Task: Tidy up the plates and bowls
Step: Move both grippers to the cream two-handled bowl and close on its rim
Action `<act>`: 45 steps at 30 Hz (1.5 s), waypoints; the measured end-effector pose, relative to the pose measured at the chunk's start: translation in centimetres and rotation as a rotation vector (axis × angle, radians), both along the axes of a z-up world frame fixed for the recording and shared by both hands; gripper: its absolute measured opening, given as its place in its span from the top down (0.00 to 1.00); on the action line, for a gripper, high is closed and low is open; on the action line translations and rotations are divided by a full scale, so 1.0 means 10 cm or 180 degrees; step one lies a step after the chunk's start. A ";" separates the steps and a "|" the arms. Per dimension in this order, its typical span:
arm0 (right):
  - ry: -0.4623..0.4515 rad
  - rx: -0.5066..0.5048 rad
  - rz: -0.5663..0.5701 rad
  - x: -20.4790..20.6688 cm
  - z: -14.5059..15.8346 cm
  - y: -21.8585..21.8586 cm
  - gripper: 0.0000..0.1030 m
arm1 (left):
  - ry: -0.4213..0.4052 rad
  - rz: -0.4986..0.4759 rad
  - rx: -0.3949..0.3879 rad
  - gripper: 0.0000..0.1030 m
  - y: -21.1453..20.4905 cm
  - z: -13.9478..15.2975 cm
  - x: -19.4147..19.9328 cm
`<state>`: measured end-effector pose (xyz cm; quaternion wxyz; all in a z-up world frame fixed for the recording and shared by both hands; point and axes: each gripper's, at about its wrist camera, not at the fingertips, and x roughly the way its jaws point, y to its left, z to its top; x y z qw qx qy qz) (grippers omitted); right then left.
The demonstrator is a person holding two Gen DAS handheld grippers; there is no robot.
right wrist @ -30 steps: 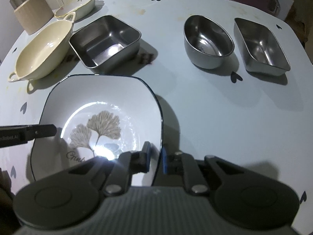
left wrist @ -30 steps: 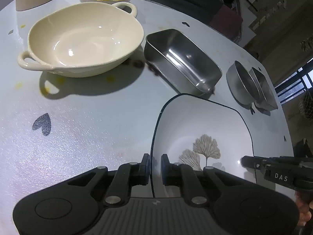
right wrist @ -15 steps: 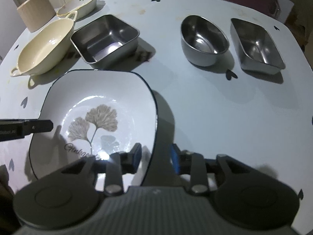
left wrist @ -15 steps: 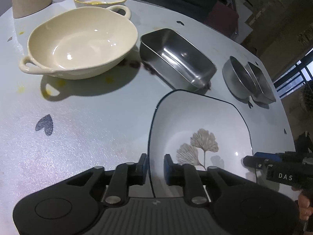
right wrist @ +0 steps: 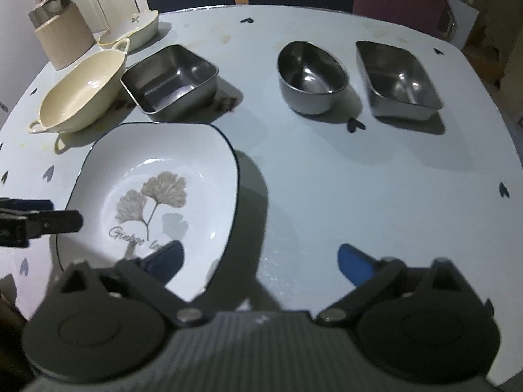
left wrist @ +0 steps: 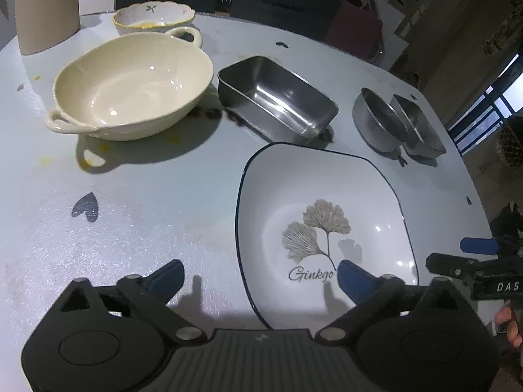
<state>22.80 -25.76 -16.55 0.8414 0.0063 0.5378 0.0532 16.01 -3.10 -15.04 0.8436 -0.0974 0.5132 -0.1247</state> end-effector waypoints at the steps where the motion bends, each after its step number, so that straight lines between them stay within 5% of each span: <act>1: -0.0026 0.0007 -0.0018 -0.03 0.02 -0.03 0.01 | -0.0026 0.0007 -0.0002 0.01 0.01 0.02 -0.03; 9: -0.0556 -0.0029 -0.0119 -0.26 0.33 -0.14 0.01 | -0.0362 0.0197 0.0011 0.00 0.20 0.32 -0.24; 20: -0.1525 0.0051 0.0234 -0.16 0.87 0.24 0.00 | -0.0645 0.0928 -0.0347 0.00 0.80 0.58 -0.22; 29: -0.1614 -0.0037 0.0718 0.57 1.06 0.85 0.01 | -0.0671 0.1813 -0.0472 0.00 1.29 0.44 -0.03; 35: -0.1540 0.0496 0.0734 1.08 0.99 1.13 0.02 | -0.0472 0.2237 -0.0737 0.02 1.49 0.32 0.19; 39: -0.1372 0.0805 0.0728 1.42 0.83 1.30 0.13 | -0.0311 0.2225 -0.0941 0.23 1.49 0.26 0.36; 45: -0.1129 0.0969 0.0729 1.85 0.54 1.50 0.59 | -0.0061 0.2210 -0.1036 0.54 1.47 0.07 0.54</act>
